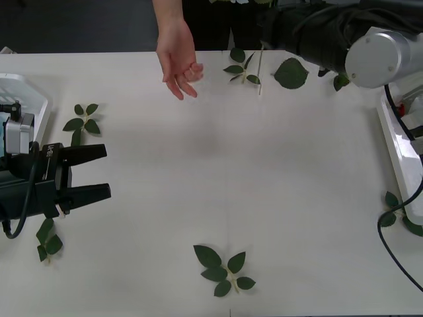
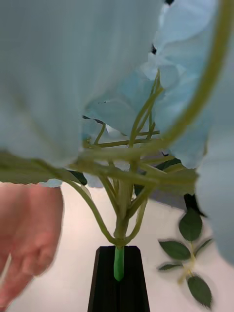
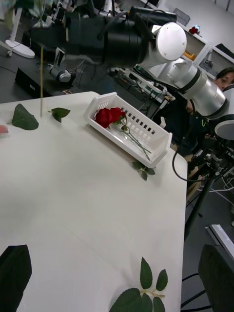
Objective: Place the red flowers into the right box and the blue flowers into the left box. If a person shows an open palm, hand one flower to the person first, then continue sorting.
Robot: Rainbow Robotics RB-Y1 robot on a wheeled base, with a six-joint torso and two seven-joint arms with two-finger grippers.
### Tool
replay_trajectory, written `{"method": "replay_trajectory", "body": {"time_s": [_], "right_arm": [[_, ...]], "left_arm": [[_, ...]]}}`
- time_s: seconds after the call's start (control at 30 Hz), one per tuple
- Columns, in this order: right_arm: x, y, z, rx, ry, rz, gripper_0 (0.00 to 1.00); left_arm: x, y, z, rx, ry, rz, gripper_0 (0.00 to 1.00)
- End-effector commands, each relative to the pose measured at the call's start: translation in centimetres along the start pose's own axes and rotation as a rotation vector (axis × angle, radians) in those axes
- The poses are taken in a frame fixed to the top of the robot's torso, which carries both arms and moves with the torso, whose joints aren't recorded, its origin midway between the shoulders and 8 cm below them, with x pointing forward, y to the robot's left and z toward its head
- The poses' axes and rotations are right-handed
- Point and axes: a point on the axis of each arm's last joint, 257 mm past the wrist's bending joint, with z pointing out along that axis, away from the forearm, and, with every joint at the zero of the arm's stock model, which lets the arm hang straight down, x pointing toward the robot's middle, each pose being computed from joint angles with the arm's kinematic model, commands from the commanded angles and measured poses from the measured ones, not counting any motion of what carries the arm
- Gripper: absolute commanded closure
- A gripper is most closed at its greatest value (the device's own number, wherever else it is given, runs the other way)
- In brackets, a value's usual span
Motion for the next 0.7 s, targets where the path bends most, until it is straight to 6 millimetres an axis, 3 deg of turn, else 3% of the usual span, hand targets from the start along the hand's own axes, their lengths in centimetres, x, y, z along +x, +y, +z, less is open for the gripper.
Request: {"method": "replay_trajectory", "body": {"time_s": [0.03, 0.37, 0.5, 0.7], "right_arm": [[-7.6, 5.7, 2.1, -0.081, -0.171, -0.152, 1.0], [-16.3, 10.8, 3.4, -0.122, -0.415, -0.214, 1.0], [-17.7, 12.1, 3.2, -0.152, -0.465, -0.163, 1.0], [-17.8, 12.4, 3.0, -0.159, -0.472, -0.164, 0.97]], "left_arm": [[0.8, -0.3, -0.5, -0.001, 0.028, -0.063, 0.0], [0.8, -0.3, -0.5, -0.001, 0.028, -0.063, 0.0], [0.8, -0.3, -0.5, -0.001, 0.028, -0.063, 0.0], [0.8, -0.3, -0.5, -0.001, 0.028, -0.063, 0.0]]}}
